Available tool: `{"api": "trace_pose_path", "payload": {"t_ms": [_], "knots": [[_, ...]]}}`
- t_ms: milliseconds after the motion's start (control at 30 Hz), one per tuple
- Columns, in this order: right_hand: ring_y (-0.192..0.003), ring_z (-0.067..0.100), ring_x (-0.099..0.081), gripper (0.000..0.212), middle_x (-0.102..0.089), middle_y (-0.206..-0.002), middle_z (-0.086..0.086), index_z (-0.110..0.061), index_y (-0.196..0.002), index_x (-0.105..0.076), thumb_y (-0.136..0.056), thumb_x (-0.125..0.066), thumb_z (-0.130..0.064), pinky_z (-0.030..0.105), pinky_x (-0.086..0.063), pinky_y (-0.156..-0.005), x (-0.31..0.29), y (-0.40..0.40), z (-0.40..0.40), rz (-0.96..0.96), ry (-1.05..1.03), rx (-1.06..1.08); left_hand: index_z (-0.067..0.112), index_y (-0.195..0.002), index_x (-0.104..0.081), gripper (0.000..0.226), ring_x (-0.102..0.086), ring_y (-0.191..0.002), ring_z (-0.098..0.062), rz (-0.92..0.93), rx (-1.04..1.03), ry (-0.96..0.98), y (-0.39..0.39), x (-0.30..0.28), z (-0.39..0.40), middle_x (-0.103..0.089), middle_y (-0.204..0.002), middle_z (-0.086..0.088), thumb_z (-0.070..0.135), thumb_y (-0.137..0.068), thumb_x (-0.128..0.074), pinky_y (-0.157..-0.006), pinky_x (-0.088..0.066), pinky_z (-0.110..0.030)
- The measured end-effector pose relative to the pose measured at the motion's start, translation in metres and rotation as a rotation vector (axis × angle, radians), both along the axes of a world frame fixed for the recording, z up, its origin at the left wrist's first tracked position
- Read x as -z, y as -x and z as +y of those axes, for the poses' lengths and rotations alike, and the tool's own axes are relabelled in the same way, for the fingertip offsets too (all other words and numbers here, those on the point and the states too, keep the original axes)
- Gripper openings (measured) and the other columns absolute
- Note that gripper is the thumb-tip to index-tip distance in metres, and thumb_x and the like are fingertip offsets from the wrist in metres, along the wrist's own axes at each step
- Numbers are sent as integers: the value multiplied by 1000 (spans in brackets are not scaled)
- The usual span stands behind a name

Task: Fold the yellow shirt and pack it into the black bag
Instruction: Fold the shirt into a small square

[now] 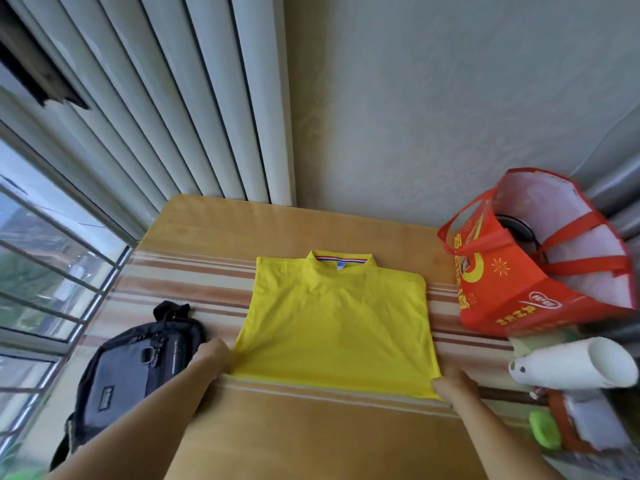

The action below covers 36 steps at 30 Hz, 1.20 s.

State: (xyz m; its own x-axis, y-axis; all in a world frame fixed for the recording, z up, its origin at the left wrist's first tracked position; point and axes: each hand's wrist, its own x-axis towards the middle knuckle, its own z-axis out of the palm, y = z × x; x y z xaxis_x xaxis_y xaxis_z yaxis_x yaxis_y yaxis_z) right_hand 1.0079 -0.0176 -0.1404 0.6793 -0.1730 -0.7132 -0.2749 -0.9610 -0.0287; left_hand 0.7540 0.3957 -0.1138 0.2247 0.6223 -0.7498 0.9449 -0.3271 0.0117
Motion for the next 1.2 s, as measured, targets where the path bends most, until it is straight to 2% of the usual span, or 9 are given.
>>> {"api": "trace_pose_path", "payload": {"t_ms": [133, 333, 433, 533, 633, 800, 1000, 1133, 1200], "knots": [[-67, 27, -69, 31, -68, -88, 13, -1, -104, -65, -77, -59, -15, 25, -51, -46, -23, 28, -12, 76, -35, 25, 18, -105, -66, 26, -62, -86, -25, -40, -113, -53, 21, -11, -40, -61, -99, -5, 29, -87, -51, -70, -48, -30], [-57, 25, -74, 25, -71, -84, 14, -1, -102, -58, -83, -57, -18, 27, -56, -48, -28, 44, -13, 47, -227, 140, 12, -123, -57, 33, -61, -109, -31, -144, -125, -263, 0, -16, -71, -57, -124, -11, 17, -91, -49, -89, -52, -39], [-49, 23, -69, 25, -72, -73, 15, 1, -97, -62, -85, -60, -21, 28, -53, -45, -23, 49, -12, -11, -318, 182, 16, -99, -59, 16, -63, -98, -29, -353, 151, -117, -48, -25, -93, -65, -111, -11, 12, -84, -56, -78, -53, -35], [-68, 28, -68, 18, -70, -78, 9, -11, -91, -64, -86, -62, -27, 38, -56, -61, -20, 51, -4, -156, -414, 193, 29, -87, -62, 20, -63, -83, -17, -578, 222, 113, -101, -24, -126, -70, -96, -1, 10, -84, -58, -71, -51, -25], [-71, 26, -59, 4, -62, -73, 4, -17, -80, -60, -80, -63, -19, 39, -43, -64, -16, 55, 11, -324, -559, 78, 24, -106, -72, 22, -63, -88, -12, -710, 173, 309, -151, -24, -161, -70, -103, 3, 15, -88, -62, -72, -45, -12], [-71, 13, -48, 16, -50, -78, -6, -21, -79, -46, -78, -61, -24, 29, -37, -63, -10, 74, 40, -379, -750, -333, 20, -135, -58, 62, -59, -120, -27, -700, 50, 548, -222, -10, -195, -62, -134, -10, 51, -82, -57, -101, -48, -40], [-82, 27, -62, 26, -58, -100, -2, -22, -100, -48, -78, -61, -20, 38, -47, -65, 0, 105, 58, -423, -572, -757, 10, -146, -39, 93, -49, -130, -29, -649, -21, 423, -261, 12, -201, -51, -142, -12, 63, -76, -71, -103, -42, -35], [-62, 22, -66, 53, -64, -95, -4, -23, -110, -52, -64, -78, -17, 30, -51, -48, 13, 118, 58, -432, -408, -889, 6, -126, -47, 69, -59, -106, -33, -621, 103, 234, -271, 20, -198, -61, -110, -12, 34, -73, -83, -75, -45, -34], [-53, 18, -63, 64, -64, -89, -6, -22, -110, -57, -53, -85, -19, 26, -48, -42, 13, 119, 57, -435, -355, -951, 8, -123, -54, 48, -62, -105, -36, -614, 25, 179, -274, 22, -193, -66, -111, -14, 22, -80, -71, -78, -51, -37]]}}
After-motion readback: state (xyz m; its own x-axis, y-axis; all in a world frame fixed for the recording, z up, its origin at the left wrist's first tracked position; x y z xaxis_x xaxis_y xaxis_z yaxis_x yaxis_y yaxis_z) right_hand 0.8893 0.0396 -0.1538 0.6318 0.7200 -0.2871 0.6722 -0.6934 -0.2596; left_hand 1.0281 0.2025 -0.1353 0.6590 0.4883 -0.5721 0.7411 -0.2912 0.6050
